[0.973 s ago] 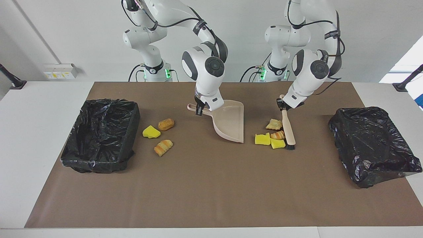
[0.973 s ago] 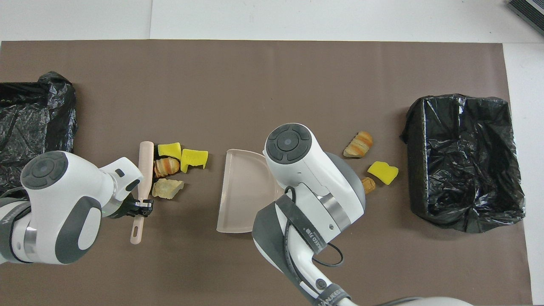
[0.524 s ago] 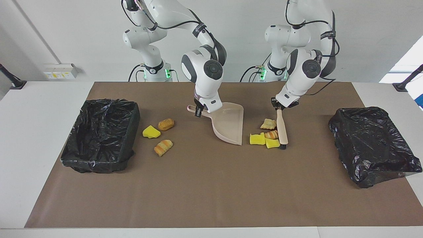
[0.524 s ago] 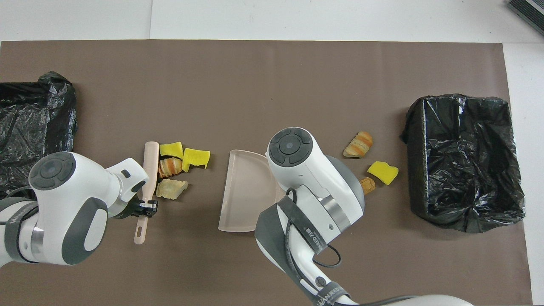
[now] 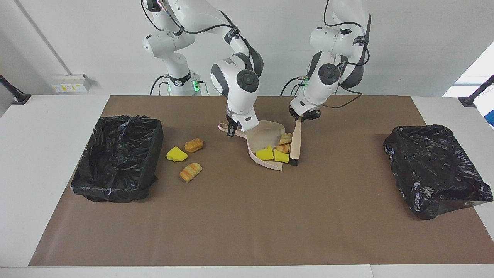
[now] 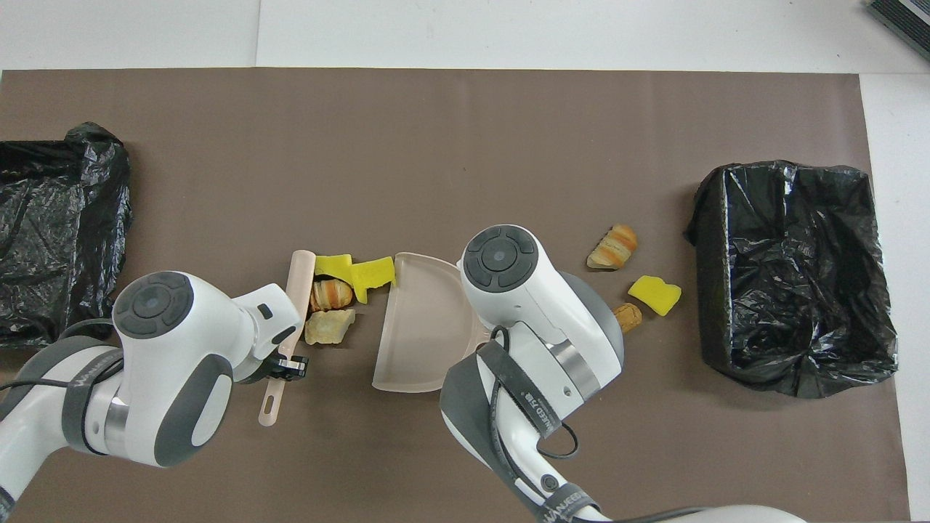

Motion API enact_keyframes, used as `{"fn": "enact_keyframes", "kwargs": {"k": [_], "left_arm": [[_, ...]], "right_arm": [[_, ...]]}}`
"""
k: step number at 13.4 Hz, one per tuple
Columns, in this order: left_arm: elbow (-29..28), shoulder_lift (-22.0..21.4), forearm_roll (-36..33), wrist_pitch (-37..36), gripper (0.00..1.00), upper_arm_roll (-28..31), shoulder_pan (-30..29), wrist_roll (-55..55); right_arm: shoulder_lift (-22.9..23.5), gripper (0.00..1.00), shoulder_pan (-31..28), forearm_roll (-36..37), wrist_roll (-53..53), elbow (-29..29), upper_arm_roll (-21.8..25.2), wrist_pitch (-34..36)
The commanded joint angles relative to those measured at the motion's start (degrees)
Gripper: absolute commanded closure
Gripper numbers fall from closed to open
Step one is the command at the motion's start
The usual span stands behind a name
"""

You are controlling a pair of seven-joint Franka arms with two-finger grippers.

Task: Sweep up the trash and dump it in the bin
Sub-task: 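Sweep the scraps into the dustpan with the brush in the left gripper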

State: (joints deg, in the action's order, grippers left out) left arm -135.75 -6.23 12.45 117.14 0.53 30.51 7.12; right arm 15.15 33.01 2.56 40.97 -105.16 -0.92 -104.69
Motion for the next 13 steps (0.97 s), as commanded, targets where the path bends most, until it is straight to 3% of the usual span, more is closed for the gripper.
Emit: {"fn": "enact_keyframes", "kwargs": {"k": [1, 6, 9, 13], "left_arm": [[1.18, -0.62, 1.88, -0.69, 1.00, 0.61, 5.15, 6.03], [5.05, -0.88, 2.23, -4.89, 1.00, 0.61, 6.93, 16.33], [4.88, -2.11, 2.06, -9.99, 1.00, 0.70, 6.93, 22.04], [4.36, -5.44, 1.79, -10.70, 1.00, 0.79, 6.32, 26.98]], "right_arm": [[-1.70, 1.00, -0.32, -1.24, -1.07, -2.06, -0.22, -1.66], [-1.70, 1.00, -0.32, -1.24, -1.07, -1.97, -0.22, -1.66], [-1.61, 1.00, -0.32, -1.24, -1.07, -1.89, -0.22, -1.57], [-1.87, 1.00, -0.84, -1.24, -0.63, -1.01, -0.22, -0.88]]}}
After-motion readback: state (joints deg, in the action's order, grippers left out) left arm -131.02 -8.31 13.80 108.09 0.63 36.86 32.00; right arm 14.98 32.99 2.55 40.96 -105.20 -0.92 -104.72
